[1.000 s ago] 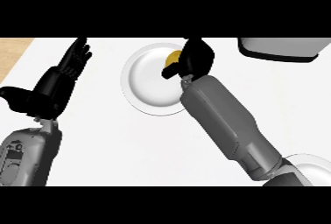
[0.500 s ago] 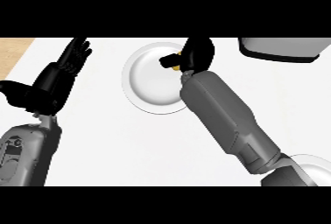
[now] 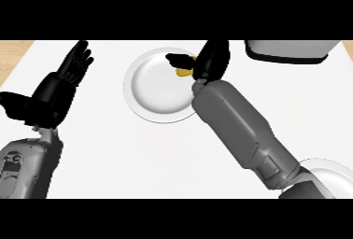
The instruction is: Pick the lemon from the plate and place it in the plate
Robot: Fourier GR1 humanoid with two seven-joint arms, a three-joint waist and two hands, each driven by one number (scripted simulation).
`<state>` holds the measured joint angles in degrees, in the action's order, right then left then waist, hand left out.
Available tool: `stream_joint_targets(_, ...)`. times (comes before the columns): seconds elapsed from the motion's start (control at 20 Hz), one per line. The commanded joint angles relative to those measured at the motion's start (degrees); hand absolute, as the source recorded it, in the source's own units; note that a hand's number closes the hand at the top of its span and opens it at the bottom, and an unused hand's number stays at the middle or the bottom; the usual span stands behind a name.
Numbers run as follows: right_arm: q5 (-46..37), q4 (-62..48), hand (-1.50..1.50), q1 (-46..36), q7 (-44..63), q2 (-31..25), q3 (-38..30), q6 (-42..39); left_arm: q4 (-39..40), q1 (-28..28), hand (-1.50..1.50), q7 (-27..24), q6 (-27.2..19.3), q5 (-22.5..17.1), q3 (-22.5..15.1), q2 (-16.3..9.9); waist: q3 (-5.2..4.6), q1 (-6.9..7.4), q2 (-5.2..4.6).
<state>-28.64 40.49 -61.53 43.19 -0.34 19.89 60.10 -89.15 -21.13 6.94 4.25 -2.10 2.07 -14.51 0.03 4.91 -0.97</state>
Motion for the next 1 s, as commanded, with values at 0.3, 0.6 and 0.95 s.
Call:
stream_joint_targets(0.3,0.6,16.0,-1.5,13.62,-4.94,0.12,1.34,8.2,-0.25,3.18,0.0,-0.64,0.44,-0.96,4.69,-2.54,-0.02,-5.41,1.2)
stream_joint_targets(0.6,-8.34,33.75,-1.5,28.34,1.2,-4.11,5.15,0.86,-2.67,4.81,0.0,0.96,0.8,-0.85,4.93,-2.42,-0.05,-5.89,1.36)
stream_joint_targets(0.95,-15.93,52.28,-1.5,44.21,4.66,-6.52,8.05,-4.51,-1.6,2.9,0.0,0.49,-0.47,0.65,4.62,-1.07,-0.04,-5.61,1.17)
